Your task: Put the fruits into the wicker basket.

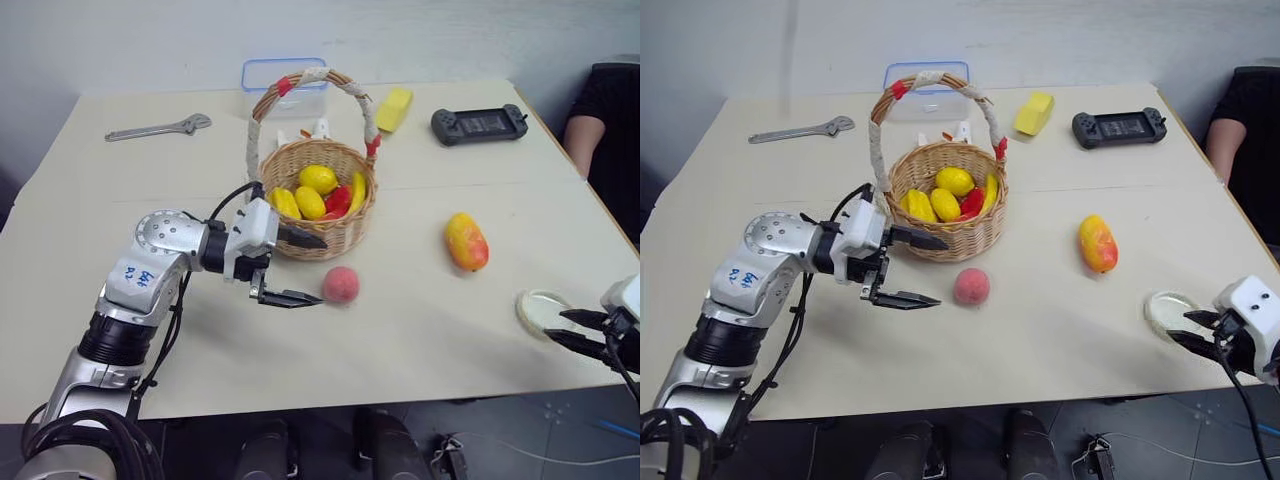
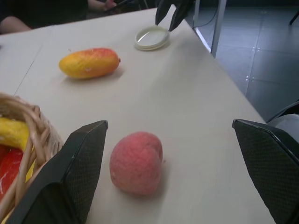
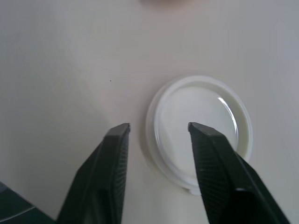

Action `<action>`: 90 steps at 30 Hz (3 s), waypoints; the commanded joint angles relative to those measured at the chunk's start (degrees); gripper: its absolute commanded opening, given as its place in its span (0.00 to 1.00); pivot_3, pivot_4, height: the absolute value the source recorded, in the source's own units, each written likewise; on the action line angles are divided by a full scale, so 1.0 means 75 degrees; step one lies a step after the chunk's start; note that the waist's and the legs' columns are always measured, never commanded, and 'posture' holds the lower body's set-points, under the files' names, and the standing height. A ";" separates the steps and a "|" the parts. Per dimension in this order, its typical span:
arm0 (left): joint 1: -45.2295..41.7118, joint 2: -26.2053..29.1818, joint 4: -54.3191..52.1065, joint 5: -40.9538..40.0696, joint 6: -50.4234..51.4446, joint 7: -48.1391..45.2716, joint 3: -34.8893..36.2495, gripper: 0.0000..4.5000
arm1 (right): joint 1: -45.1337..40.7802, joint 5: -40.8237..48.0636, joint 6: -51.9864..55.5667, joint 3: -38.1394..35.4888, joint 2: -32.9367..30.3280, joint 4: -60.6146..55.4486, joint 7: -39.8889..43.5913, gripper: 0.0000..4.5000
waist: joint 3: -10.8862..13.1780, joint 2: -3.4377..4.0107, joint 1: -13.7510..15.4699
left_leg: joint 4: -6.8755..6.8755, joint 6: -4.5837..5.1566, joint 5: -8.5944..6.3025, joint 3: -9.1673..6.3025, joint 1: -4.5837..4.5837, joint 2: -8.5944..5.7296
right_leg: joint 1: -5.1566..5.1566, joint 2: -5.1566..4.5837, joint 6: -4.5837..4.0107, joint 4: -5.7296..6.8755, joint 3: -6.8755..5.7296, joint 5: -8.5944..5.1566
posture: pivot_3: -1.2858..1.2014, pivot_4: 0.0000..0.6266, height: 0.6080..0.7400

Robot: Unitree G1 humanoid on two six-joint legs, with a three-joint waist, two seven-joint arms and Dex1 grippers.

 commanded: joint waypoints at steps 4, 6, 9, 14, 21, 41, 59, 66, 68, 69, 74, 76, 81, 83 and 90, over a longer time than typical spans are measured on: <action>-0.0066 -0.0284 0.0224 0.0550 -0.0164 0.0374 -0.0257 1.00 | -0.0910 0.2657 0.1307 -0.0766 -0.0333 -0.1825 0.0637 1.00 | 0.0000 0.0003 -0.0045 | 0.0000 0.0001 0.0000 -0.0001 0.0001 0.0003 | -0.0001 -0.0001 0.0000 0.0005 0.0003 0.0000 | 0.52 0.24 1.00; -0.0164 -0.0496 0.0390 0.0751 -0.0170 0.0554 -0.0413 1.00 | -0.1681 0.4776 0.2291 -0.0911 -0.0601 -0.2652 0.0426 1.00 | 0.0000 0.0003 -0.0082 | 0.0000 0.0000 0.0000 -0.0006 0.0002 0.0007 | -0.0001 0.0000 0.0000 0.0009 0.0001 0.0000 | 0.52 0.24 1.00; -0.0299 -0.0739 0.0586 0.0960 -0.0182 0.0608 -0.0596 1.00 | -0.2508 0.6923 0.3106 -0.0780 -0.0996 -0.3253 -0.0097 1.00 | 0.0005 -0.0014 -0.0080 | 0.0000 0.0000 0.0000 -0.0019 0.0003 0.0010 | 0.0001 -0.0009 -0.0003 0.0012 0.0000 -0.0002 | 0.52 0.24 1.00; -0.0556 -0.1040 0.1146 0.1412 -0.0467 0.0672 -0.0909 1.00 | -0.3036 0.7784 0.3240 -0.0284 -0.1281 -0.3537 -0.0741 1.00 | 0.0001 -0.0049 0.0092 | 0.0000 0.0008 -0.0014 -0.0036 -0.0019 0.0005 | 0.0004 -0.0026 -0.0012 -0.0016 -0.0001 -0.0006 | 0.52 0.24 1.00; -0.0598 -0.1555 0.1516 0.2224 -0.0984 0.0937 -0.1545 1.00 | -0.3317 0.7894 0.3137 0.0090 -0.1181 -0.3600 -0.1360 1.00 | 0.0001 -0.0051 0.0103 | 0.0005 0.0060 -0.0028 -0.0013 -0.0038 -0.0032 | 0.0000 -0.0103 0.0030 -0.0050 -0.0039 0.0017 | 0.52 0.24 1.00; -0.0608 -0.1573 -0.0785 -0.0294 0.1059 0.1201 0.0356 0.50 | -0.3084 0.7688 0.2911 0.0211 -0.1147 -0.3600 -0.1525 1.00 | 0.0001 -0.0050 0.0087 | 0.0071 0.0069 -0.0024 -0.0043 -0.0086 -0.0023 | -0.0011 -0.0112 0.0041 -0.0027 -0.0039 0.0024 | 0.52 0.24 1.00; -0.2122 -0.2230 -0.0324 0.1644 0.3180 0.5389 0.0072 1.00 | -0.3193 0.6800 0.2356 0.0570 -0.0886 -0.3349 -0.1786 1.00 | 0.0002 -0.0053 0.0110 | 0.0108 0.0093 -0.0028 -0.0055 -0.0114 -0.0043 | -0.0008 -0.0091 0.0066 -0.0027 -0.0075 0.0040 | 0.52 0.24 1.00; -0.2033 -0.1900 -0.0411 0.0443 0.2650 0.4124 0.1018 1.00 | -0.2359 0.6303 0.2378 -0.0294 -0.0781 -0.3236 -0.1805 1.00 | 0.0002 -0.0053 0.0110 | 0.0108 0.0090 -0.0028 -0.0054 -0.0115 -0.0037 | -0.0010 -0.0104 0.0065 -0.0026 -0.0075 0.0039 | 0.52 0.24 1.00; -0.1907 -0.1609 -0.0729 -0.0347 0.2625 0.3117 0.1262 1.00 | -0.1740 0.6008 0.2433 -0.0886 -0.0697 -0.3011 -0.1664 1.00 | 0.0002 -0.0053 0.0115 | 0.0108 0.0090 -0.0028 -0.0053 -0.0117 -0.0037 | -0.0010 -0.0099 0.0065 -0.0026 -0.0076 0.0039 | 0.52 0.24 1.00; -0.1841 -0.1459 -0.0863 -0.0645 0.2597 0.2680 0.1323 1.00 | -0.1469 0.5891 0.2448 -0.1149 -0.0655 -0.2899 -0.1594 1.00 | 0.0002 -0.0053 0.0123 | 0.0109 0.0090 -0.0028 -0.0053 -0.0115 -0.0038 | -0.0007 -0.0094 0.0065 -0.0022 -0.0078 0.0039 | 0.52 0.24 1.00; -0.1630 -0.0726 -0.1029 -0.1471 0.2552 0.1138 0.1331 1.00 | -0.0273 0.4622 0.1943 -0.1878 -0.0402 -0.2085 -0.1245 1.00 | 0.0002 -0.0053 0.0115 | 0.0114 0.0095 -0.0027 -0.0046 -0.0113 -0.0051 | -0.0001 -0.0090 0.0072 -0.0029 -0.0074 0.0043 | 0.52 0.24 1.00; -0.1596 -0.0497 -0.0919 -0.1460 0.2398 0.0738 0.1197 1.00 | -0.0168 0.4131 0.1727 -0.1793 -0.0314 -0.1657 -0.1402 1.00 | 0.0002 -0.0052 0.0101 | 0.0114 0.0098 -0.0025 -0.0037 -0.0104 -0.0052 | 0.0001 -0.0088 0.0077 -0.0028 -0.0065 0.0045 | 0.52 0.24 1.00; -0.1671 -0.0444 -0.0752 -0.1451 0.2236 0.0495 0.1091 1.00 | -0.0485 0.3591 0.1614 -0.1250 -0.0153 -0.0940 -0.1727 1.00 | 0.0000 -0.0049 0.0075 | 0.0111 0.0096 -0.0025 -0.0028 -0.0094 -0.0048 | -0.0004 -0.0083 0.0074 -0.0020 -0.0048 0.0046 | 0.52 0.24 1.00; -0.1679 -0.0452 -0.0742 -0.1438 0.2213 0.0493 0.1073 1.00 | -0.0826 0.3333 0.1491 -0.0886 -0.0100 -0.0790 -0.1954 1.00 | 0.0000 -0.0048 0.0063 | 0.0109 0.0093 -0.0027 -0.0028 -0.0094 -0.0042 | -0.0005 -0.0076 0.0073 -0.0022 -0.0046 0.0045 | 0.52 0.24 1.00; -0.1657 -0.0541 -0.0730 -0.1309 0.1972 0.0558 0.0922 1.00 | -0.2999 0.2331 0.1484 0.1197 0.0205 0.0209 -0.2964 1.00 | 0.0000 -0.0045 0.0030 | 0.0110 0.0090 -0.0025 -0.0022 -0.0096 -0.0042 | -0.0011 -0.0075 0.0072 -0.0020 -0.0042 0.0045 | 0.52 0.24 1.00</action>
